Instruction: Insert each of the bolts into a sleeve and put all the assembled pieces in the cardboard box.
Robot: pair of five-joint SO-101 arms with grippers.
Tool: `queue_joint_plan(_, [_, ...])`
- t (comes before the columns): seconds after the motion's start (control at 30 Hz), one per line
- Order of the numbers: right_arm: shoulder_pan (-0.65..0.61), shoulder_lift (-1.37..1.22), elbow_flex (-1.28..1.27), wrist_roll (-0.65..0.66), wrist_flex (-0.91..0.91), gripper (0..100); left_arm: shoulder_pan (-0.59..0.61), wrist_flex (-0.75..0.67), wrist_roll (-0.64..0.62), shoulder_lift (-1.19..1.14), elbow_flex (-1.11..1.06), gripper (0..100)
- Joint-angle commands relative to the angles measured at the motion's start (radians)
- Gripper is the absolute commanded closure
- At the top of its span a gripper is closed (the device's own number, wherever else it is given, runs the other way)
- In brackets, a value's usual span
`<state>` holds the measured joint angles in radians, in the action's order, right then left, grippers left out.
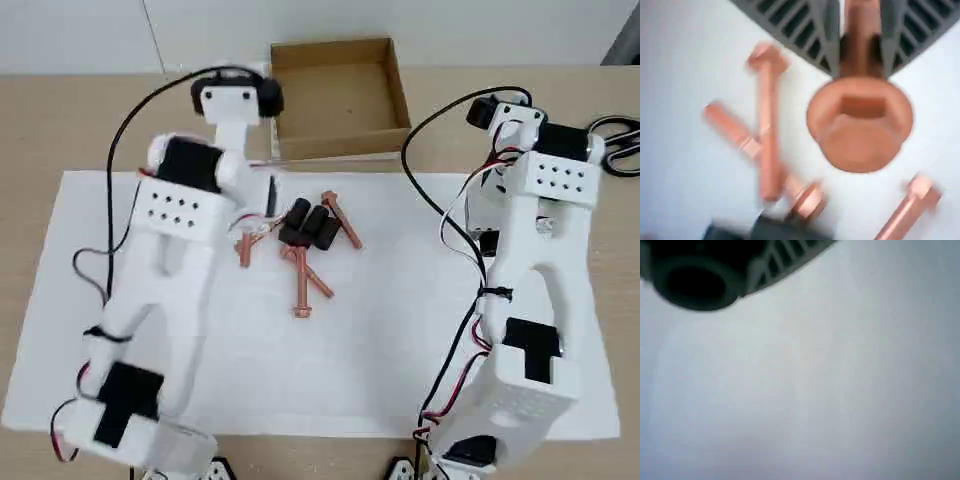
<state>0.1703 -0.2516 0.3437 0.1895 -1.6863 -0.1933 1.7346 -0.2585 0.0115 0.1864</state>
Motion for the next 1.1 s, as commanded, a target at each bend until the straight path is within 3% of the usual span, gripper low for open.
queue_joint_plan(0.0, [0.005, 0.067, 0.035, 0.009, 0.004, 99.2, 0.06, 0.02, 0.084, 0.133, -0.18, 100])
queue_joint_plan(0.23, [0.004, 0.067, 0.035, 0.003, 0.004, 99.3, 0.216, 0.017, 0.4, 0.117, -0.323, 100])
queue_joint_plan(0.43, [0.004, 0.067, 0.035, 0.002, -0.016, 99.4, 0.364, -0.115, 0.41, -0.02, -0.4, 100])
queue_joint_plan(0.63, [0.004, 0.067, 0.035, 0.0, -0.018, 99.4, 0.358, -0.204, 0.46, -0.169, -0.412, 100])
queue_joint_plan(0.87, [-0.016, 0.067, 0.035, 0.002, -0.015, 99.3, 0.351, -0.276, 0.466, -0.176, -0.407, 99])
queue_joint_plan(1.07, [-0.047, 0.061, 0.035, 0.006, -0.008, 99.2, 0.351, -0.287, 0.502, -0.176, -0.407, 92])
